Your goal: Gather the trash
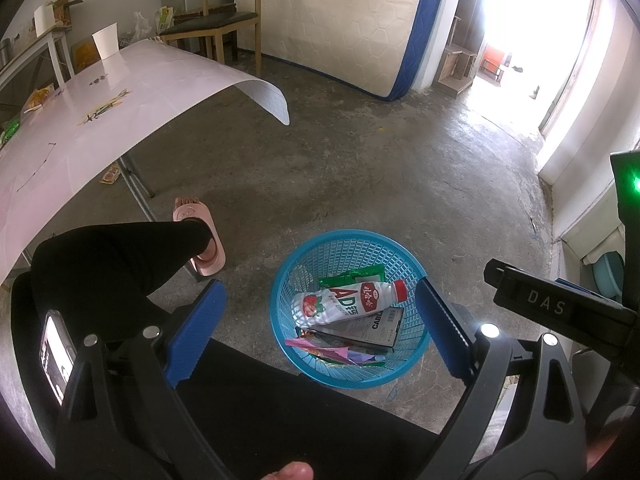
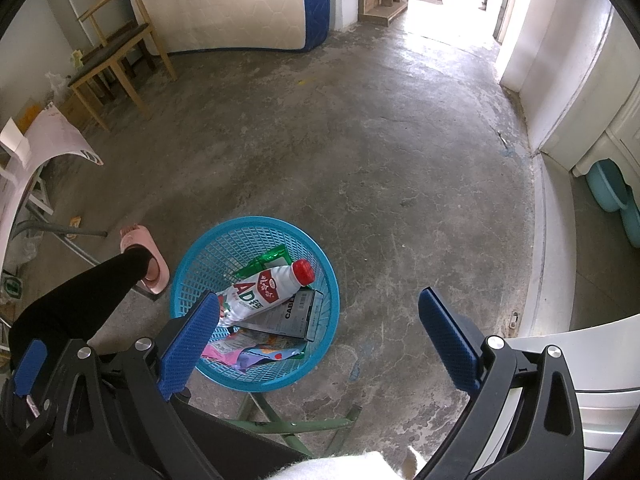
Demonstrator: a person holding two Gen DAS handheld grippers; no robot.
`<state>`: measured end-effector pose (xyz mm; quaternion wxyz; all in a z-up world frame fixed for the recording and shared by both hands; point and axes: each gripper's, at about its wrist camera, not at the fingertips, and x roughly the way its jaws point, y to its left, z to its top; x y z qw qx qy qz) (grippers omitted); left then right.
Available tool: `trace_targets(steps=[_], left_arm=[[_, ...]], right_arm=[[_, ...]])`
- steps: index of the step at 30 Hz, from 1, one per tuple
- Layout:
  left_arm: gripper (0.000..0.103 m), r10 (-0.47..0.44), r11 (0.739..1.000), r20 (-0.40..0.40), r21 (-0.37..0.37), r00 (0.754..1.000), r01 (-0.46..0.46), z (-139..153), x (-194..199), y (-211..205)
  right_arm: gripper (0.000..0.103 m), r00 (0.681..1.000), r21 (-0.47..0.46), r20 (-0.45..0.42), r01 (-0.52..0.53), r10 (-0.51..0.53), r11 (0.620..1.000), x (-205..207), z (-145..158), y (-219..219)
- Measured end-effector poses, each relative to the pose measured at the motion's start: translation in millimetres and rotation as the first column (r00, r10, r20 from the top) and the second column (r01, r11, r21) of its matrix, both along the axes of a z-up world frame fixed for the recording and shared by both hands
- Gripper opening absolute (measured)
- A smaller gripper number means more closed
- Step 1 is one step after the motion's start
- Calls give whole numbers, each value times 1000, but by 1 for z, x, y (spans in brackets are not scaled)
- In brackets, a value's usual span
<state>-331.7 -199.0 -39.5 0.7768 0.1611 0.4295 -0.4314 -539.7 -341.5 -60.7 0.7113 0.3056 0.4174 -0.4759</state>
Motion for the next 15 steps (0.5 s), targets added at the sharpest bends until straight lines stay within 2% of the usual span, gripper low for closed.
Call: trace_targets(steps=[15], left_arm=[[91, 1, 1000, 1, 0, 1000, -1, 1, 0, -1]], right_arm=[[97, 1000, 1, 1, 0, 0, 1000, 0, 1, -1]])
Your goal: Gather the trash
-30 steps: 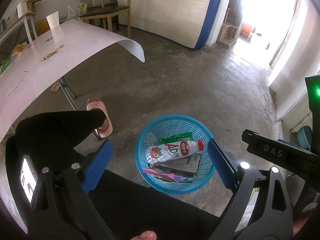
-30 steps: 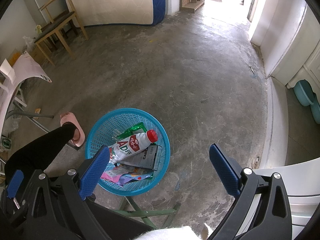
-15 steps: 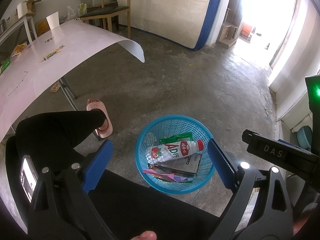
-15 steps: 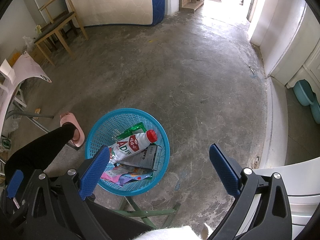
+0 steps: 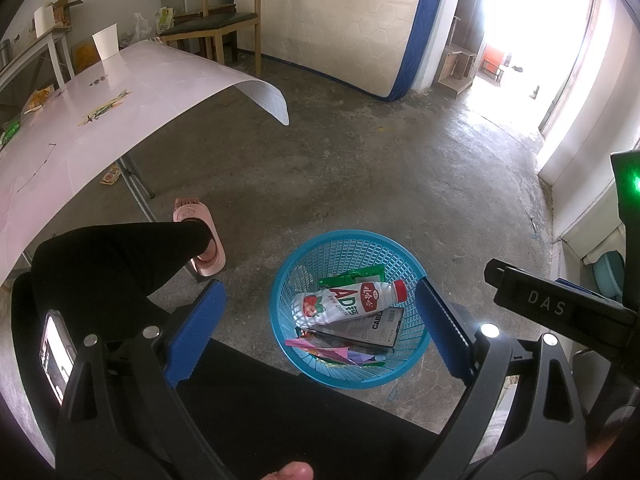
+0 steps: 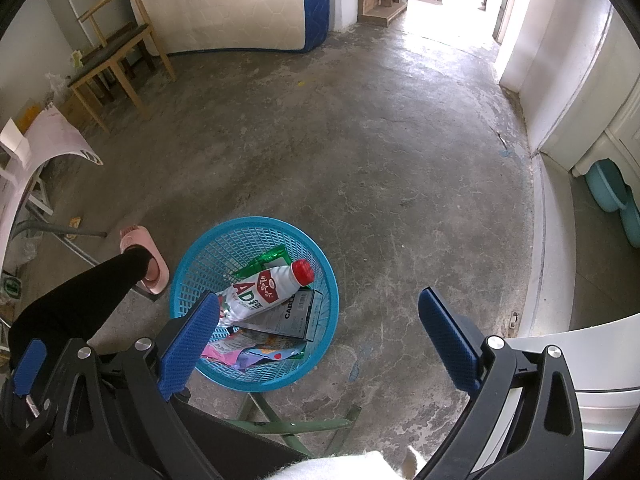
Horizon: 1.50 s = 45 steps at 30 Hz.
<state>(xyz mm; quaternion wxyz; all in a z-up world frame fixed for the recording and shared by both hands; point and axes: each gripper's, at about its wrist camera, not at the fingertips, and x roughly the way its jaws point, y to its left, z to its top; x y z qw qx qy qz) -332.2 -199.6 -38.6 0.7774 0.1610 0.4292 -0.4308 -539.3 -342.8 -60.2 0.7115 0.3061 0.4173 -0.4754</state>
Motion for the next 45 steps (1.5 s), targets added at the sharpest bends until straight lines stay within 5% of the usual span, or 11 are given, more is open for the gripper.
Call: trace_targets(steps=[45], left_arm=[[91, 0, 1000, 2, 1, 1000, 0, 0, -1, 0]], right_arm=[[97, 1000, -2, -5, -1, 1, 1000, 3, -3, 5]])
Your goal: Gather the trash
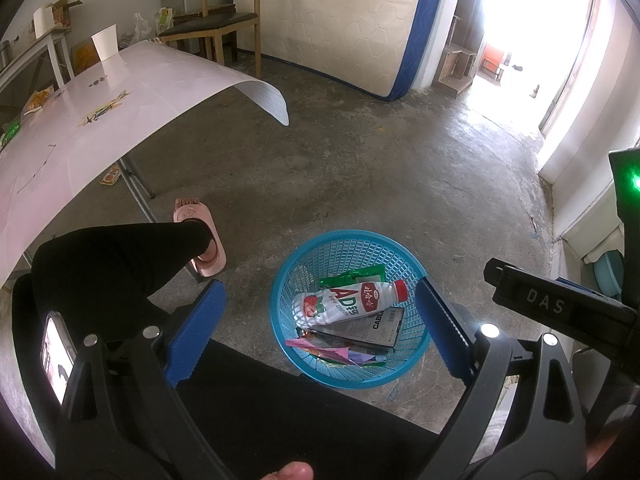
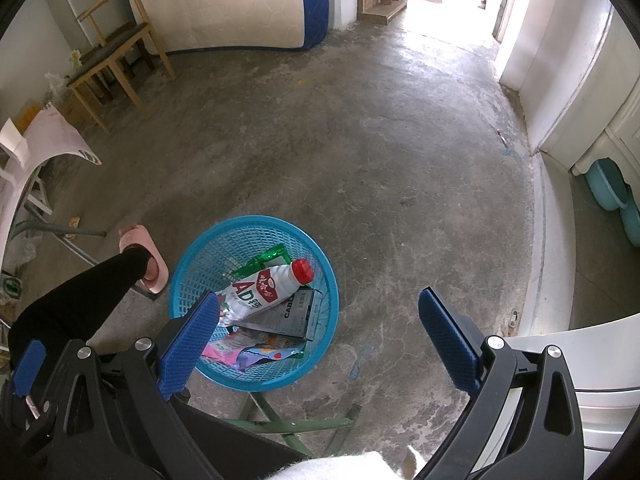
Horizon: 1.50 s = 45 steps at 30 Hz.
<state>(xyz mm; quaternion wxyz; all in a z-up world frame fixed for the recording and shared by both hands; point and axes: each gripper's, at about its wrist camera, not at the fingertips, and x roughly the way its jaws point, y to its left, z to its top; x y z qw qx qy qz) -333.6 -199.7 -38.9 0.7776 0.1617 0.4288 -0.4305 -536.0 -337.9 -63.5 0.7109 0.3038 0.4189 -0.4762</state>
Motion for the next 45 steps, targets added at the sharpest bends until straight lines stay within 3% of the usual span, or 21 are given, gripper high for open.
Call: trace_targets(steps=[45], left_arm=[[91, -8, 1000, -3, 3, 1000, 8, 2, 4, -2]], right_arm=[[97, 1000, 26, -22, 18, -18, 999, -6, 2, -15]])
